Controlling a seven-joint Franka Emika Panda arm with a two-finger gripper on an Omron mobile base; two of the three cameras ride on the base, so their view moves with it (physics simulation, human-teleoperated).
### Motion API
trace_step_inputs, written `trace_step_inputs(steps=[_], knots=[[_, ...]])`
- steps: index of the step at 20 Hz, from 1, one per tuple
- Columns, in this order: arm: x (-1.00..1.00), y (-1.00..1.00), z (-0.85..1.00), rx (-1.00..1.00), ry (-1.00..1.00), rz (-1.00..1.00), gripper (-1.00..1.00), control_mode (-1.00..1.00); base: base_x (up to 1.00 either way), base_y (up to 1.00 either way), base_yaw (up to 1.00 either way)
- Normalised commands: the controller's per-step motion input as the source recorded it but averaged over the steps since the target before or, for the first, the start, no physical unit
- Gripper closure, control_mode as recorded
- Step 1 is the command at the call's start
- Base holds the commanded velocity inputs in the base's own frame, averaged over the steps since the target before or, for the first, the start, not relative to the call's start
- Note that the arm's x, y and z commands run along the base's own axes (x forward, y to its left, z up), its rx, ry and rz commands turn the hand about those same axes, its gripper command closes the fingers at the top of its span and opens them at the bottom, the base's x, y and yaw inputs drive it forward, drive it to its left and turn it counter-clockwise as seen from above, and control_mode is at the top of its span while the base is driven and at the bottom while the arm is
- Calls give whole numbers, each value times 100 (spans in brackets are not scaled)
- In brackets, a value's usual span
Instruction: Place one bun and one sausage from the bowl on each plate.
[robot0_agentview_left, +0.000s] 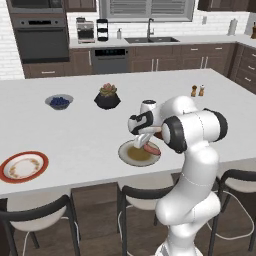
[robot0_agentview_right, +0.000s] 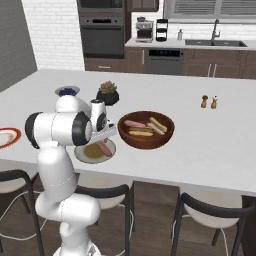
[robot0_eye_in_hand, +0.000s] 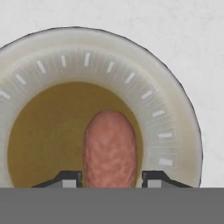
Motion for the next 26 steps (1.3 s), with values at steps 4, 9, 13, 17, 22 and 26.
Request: trace_step_inputs(steps=[4,9,13,17,22,26], knots=[[0,0,0,0,0,0,-100,-100,0,0,0],[-13,-2,9,0,0,-1,-100,-100,0,0,0],[-62,0,54,0,0,-20,-100,-100,0,0,0],[-34,-6,87,0,0,-21,-100,-100,0,0,0],[7,-55,71,1,0,-6,-100,-100,0,0,0],[39,-76,15,0,0,12,-100,-100,0,0,0]])
